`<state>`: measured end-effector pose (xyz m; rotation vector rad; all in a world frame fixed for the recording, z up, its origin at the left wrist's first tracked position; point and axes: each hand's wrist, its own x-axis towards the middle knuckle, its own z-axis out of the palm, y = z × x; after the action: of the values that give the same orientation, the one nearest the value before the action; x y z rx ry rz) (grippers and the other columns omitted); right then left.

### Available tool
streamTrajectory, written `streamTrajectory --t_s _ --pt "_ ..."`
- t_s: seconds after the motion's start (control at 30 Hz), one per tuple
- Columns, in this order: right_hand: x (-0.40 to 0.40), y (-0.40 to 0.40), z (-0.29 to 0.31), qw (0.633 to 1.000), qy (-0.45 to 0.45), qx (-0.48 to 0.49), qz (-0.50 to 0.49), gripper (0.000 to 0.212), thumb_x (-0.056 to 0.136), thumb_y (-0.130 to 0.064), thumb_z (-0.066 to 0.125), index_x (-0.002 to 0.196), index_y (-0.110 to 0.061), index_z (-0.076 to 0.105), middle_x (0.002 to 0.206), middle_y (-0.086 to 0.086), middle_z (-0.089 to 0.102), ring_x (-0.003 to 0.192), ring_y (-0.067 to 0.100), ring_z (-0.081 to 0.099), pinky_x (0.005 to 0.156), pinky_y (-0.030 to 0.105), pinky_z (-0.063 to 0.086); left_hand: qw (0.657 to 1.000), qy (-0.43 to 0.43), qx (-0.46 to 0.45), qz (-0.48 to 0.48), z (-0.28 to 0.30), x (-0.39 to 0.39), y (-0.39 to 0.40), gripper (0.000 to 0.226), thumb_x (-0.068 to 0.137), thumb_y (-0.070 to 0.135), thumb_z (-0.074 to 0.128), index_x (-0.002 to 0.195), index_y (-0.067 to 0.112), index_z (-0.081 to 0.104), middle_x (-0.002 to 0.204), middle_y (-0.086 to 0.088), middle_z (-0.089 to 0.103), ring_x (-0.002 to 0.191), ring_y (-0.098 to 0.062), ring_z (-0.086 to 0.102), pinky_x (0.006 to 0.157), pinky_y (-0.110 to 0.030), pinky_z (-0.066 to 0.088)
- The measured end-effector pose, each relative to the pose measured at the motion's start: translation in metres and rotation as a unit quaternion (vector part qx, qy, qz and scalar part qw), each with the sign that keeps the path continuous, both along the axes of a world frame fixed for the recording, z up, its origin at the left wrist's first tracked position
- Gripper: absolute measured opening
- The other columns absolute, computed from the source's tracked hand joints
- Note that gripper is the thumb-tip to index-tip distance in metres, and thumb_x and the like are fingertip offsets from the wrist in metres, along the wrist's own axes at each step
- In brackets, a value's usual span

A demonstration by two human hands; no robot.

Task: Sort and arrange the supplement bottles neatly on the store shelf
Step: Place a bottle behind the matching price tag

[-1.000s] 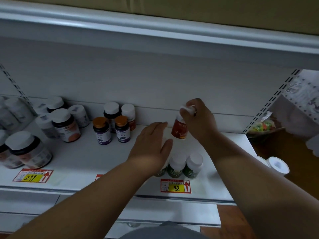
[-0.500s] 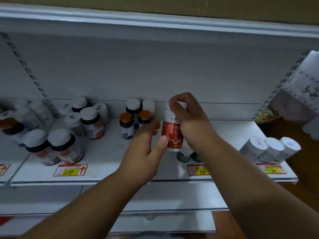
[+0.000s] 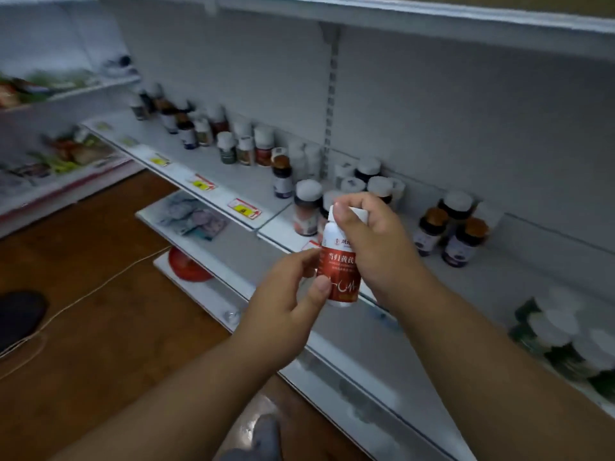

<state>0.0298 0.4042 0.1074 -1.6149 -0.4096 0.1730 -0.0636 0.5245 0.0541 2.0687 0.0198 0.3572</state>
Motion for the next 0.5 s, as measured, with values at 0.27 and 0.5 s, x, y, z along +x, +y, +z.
streamTrajectory --t_s 0.27,0.5 --pt "-0.018 0.128 0.007 0.998 -0.022 -0.017 0.055 0.018 0.081 -0.046 0.062 0.09 -0.03 0.062 0.082 0.0 0.065 0.076 0.02 0.063 0.078 0.053 0.057 0.998 0.022 -0.021 0.05 -0.008 -0.024 0.116 0.083 0.076 0.087 0.028 0.134 0.032 0.047 0.121 0.016 0.057 0.114 -0.004 0.053 0.096 -0.043 0.048" --pt "-0.012 0.267 -0.009 0.998 0.0 -0.041 0.039 0.015 0.092 -0.037 0.059 0.103 -0.027 0.061 0.091 -0.003 0.066 0.078 0.01 0.065 0.072 0.036 0.058 0.997 0.067 0.011 0.035 -0.015 -0.015 0.273 0.082 0.073 0.088 0.029 0.138 0.04 0.04 0.129 0.019 0.051 0.119 0.0 0.048 0.099 -0.041 0.047"
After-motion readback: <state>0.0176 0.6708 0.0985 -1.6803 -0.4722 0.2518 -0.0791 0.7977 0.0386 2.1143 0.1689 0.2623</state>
